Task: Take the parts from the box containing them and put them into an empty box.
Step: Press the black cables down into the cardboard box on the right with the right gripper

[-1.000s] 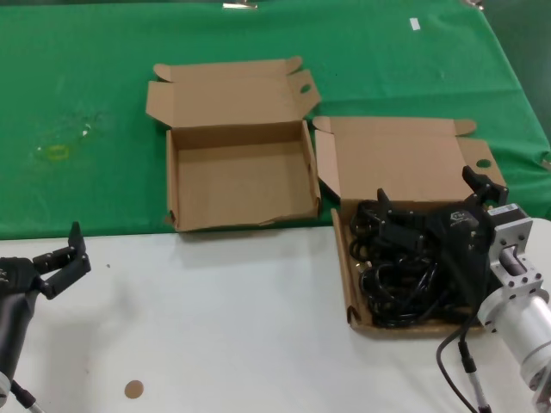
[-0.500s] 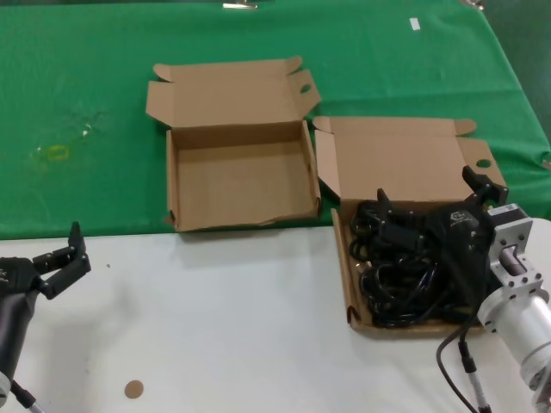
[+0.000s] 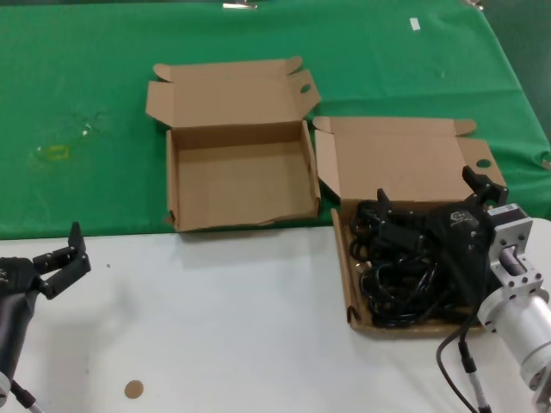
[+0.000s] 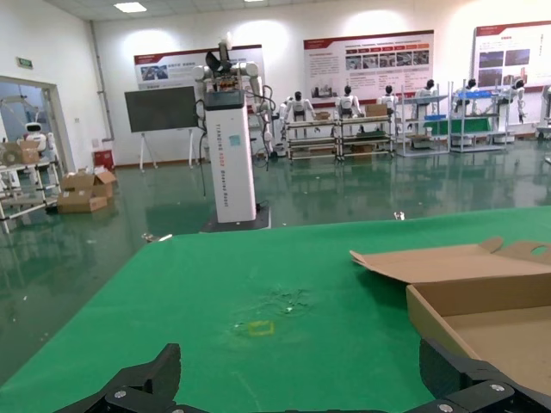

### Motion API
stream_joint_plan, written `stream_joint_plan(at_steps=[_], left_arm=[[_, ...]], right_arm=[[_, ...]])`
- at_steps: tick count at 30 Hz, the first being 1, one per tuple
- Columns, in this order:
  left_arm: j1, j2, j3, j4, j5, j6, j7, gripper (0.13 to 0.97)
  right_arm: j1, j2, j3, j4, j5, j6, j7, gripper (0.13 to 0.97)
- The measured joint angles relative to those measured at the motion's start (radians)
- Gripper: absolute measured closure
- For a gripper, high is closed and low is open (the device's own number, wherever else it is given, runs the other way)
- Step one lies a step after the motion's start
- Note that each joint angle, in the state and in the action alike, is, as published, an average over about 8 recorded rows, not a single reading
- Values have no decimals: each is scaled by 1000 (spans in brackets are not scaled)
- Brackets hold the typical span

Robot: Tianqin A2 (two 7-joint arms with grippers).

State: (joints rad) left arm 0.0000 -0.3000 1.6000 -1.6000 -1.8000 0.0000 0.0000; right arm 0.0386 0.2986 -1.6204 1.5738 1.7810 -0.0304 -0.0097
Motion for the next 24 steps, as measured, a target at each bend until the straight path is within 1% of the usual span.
stream_joint_plan(at_steps=[13,22,24], left_arm=[[0,0,0,0,0,0,0,132],[0,0,0,0,0,0,0,159],[0,0,0,0,0,0,0,184]], right_arm=[[0,0,0,0,0,0,0,129],[0,0,0,0,0,0,0,129],[0,0,0,0,0,0,0,129]])
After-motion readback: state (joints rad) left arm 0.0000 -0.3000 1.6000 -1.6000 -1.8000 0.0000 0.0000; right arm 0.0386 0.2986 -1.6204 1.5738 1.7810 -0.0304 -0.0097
